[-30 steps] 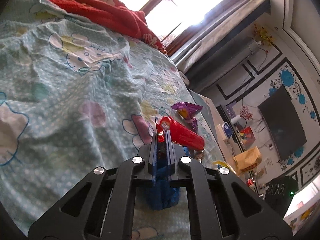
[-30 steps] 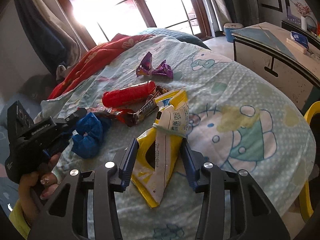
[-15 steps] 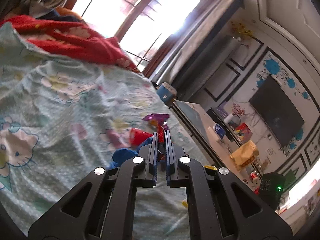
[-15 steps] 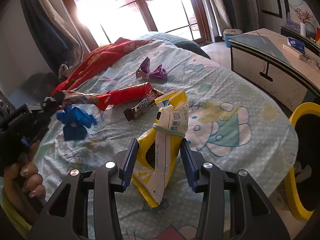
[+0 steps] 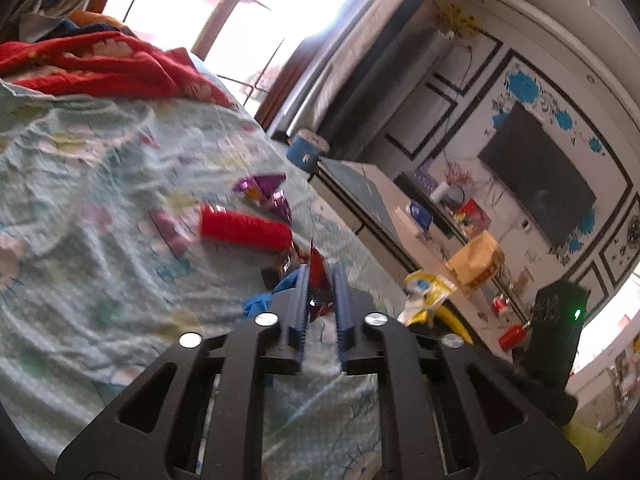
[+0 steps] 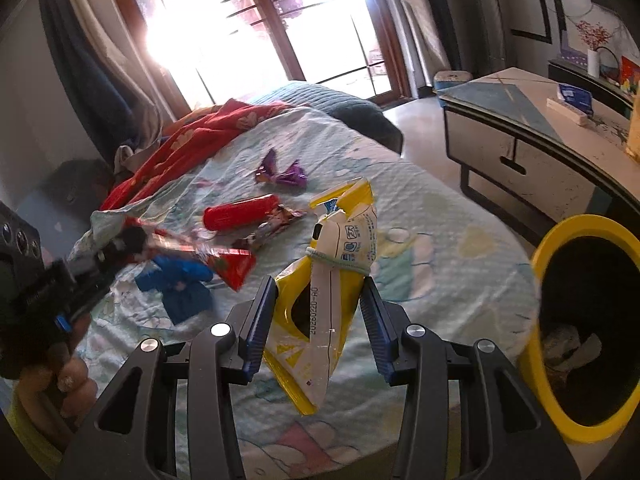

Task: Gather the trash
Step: 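Carry the red wrapper and yellow snack bag over the yellow bin with both tools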

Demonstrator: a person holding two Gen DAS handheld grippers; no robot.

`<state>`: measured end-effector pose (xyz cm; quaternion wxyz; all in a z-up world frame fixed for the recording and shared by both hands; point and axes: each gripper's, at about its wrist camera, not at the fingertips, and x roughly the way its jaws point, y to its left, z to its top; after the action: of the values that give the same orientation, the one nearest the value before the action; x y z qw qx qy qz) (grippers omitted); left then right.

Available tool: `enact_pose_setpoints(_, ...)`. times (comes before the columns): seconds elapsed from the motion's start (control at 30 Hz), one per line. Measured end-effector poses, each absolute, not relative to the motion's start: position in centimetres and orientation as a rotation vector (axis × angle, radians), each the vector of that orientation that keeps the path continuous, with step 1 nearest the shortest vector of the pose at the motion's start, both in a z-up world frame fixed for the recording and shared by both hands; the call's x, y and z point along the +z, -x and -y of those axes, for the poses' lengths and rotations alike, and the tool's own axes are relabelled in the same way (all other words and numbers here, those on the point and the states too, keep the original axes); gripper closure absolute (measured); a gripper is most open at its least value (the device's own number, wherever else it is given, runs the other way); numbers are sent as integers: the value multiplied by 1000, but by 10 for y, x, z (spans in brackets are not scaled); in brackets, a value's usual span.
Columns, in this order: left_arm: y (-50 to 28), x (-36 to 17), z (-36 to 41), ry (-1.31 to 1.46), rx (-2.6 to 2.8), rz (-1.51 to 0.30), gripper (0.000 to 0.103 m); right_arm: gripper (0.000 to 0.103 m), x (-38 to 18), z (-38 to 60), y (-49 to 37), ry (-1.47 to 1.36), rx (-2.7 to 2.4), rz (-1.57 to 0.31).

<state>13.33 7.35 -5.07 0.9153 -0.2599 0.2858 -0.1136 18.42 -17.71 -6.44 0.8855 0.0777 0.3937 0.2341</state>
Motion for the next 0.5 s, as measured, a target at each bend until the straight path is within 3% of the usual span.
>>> enact_pose_setpoints(0.07,-134,-51,-68,518,-242,-593,95,61,-64,184,-184,-169,472,-820)
enact_pose_setpoints(0.13,-135,-50,-64,504,-255,-590,86,61,-64,190,-183,-173,465,-818)
enact_pose_setpoints(0.2,-136,-46,-59,471,-257,-589,86,61,-64,194,-183,-174,459,-814)
enact_pose_setpoints(0.27,-136,-45,-54,449,-264,-593,100,61,-62,200,-183,-178,453,-807)
enact_pose_setpoints(0.5,-136,-43,-37,387,-282,-621,102,61,-58,219,-187,-209,429,-790)
